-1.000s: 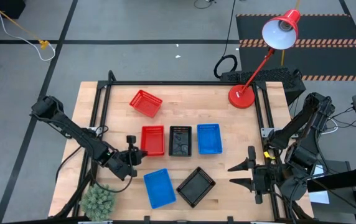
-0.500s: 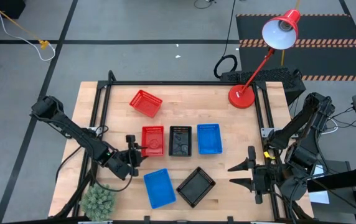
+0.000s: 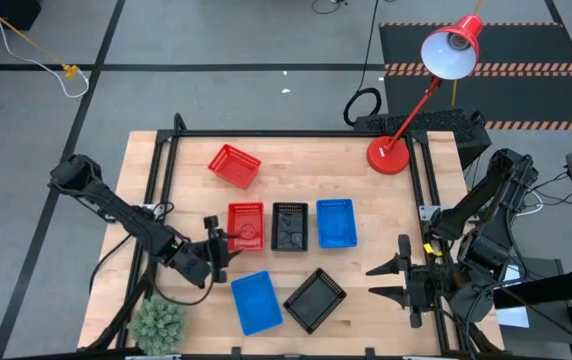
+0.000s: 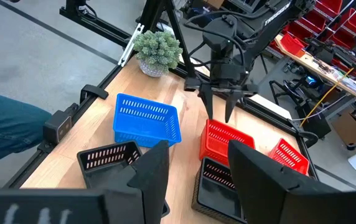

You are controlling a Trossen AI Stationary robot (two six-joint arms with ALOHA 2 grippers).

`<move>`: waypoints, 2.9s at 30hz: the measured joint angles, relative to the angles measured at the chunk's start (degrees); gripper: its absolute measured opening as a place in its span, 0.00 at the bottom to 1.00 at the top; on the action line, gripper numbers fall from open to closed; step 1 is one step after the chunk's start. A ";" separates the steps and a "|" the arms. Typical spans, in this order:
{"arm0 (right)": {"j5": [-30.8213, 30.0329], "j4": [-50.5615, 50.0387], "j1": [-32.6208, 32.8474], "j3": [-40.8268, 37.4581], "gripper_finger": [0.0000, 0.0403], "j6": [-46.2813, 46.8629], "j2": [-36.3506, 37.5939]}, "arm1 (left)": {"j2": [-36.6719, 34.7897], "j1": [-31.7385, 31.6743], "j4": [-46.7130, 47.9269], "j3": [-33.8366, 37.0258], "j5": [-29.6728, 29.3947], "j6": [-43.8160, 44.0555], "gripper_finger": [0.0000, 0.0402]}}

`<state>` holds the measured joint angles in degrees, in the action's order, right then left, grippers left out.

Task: Stack baskets by color
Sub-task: Stack the bottom blue bin on the top stacked blue bins

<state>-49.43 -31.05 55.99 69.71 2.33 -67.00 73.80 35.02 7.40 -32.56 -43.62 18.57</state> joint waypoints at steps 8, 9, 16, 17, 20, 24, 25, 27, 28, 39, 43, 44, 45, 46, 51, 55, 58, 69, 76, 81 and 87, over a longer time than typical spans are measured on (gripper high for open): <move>0.00 0.00 0.00 0.00 0.39 0.02 0.00 | -0.11 -2.70 -0.63 0.00 1.47 1.79 0.46; 0.00 -0.02 0.00 0.00 0.39 0.02 0.00 | -0.11 -2.94 -1.03 0.00 1.72 1.87 0.46; 0.02 0.00 0.00 0.00 0.39 0.44 0.00 | -0.11 -2.89 -1.65 -2.07 2.52 2.16 0.46; 0.02 -0.02 0.00 0.00 0.39 0.62 0.00 | -0.11 -2.84 -1.55 -2.62 2.82 2.16 0.46; 0.02 -0.02 0.00 0.00 0.39 0.67 0.00 | -0.11 -2.20 -1.55 -4.42 3.34 1.64 0.46; 0.02 -0.04 0.00 0.00 0.39 1.51 0.00 | -0.11 -0.68 -1.44 -6.73 3.52 1.22 0.46; 0.02 -0.04 0.00 0.00 0.39 1.51 0.00 | -0.11 -0.26 -1.32 -7.35 3.52 1.22 0.46; 0.02 -0.04 0.00 0.00 0.39 1.53 0.00 | -0.09 0.65 -1.25 -8.45 3.54 1.10 0.46; 0.02 -0.06 0.00 0.00 0.39 1.55 0.00 | 0.06 1.13 -1.23 -9.02 3.52 1.04 0.46; 0.08 0.07 0.00 -0.43 0.39 3.02 -0.02 | 8.24 6.04 -0.03 -17.38 3.48 -0.40 0.46; 0.11 0.15 0.00 -1.80 0.39 3.02 -0.11 | 13.94 8.73 0.67 -22.10 5.08 0.60 0.46; 0.11 0.20 0.00 -2.09 0.39 3.02 -0.11 | 15.51 9.38 0.65 -23.46 5.26 1.08 0.46; 0.11 0.31 0.00 -2.25 0.39 3.02 -0.09 | 17.02 10.02 0.67 -24.85 5.27 1.83 0.46; 0.11 0.37 0.00 -2.25 0.39 3.02 -0.09 | 18.60 10.67 0.86 -26.31 5.27 2.64 0.46; 0.09 1.71 0.00 -2.25 0.39 2.99 -0.09 | 26.11 13.41 5.01 -33.68 6.31 6.44 0.46; 0.17 2.17 0.00 -2.25 0.39 2.87 -0.07 | 31.22 15.33 7.54 -38.73 8.56 7.98 0.46; 0.17 2.14 0.00 -2.25 0.39 2.83 -0.07 | 33.25 16.63 8.69 -40.87 9.35 9.88 0.46; 0.22 2.19 -0.02 -2.25 0.39 2.59 -0.04 | 34.49 19.56 27.79 -42.69 13.66 8.34 0.46; 0.22 2.52 -0.02 -2.25 0.39 2.34 -0.04 | 34.62 16.92 29.09 -42.69 16.04 -3.71 0.44; 0.22 2.58 -0.02 -2.25 0.39 2.34 -0.04 | 34.64 13.68 29.41 -42.68 21.67 -8.10 0.30; 0.22 2.58 -0.02 -2.25 0.39 2.34 -0.04 | 34.64 10.72 30.05 -42.66 27.85 -9.91 0.11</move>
<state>-49.21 -28.47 55.96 67.46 4.67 -67.05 108.44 45.74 37.45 -75.22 -15.76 8.67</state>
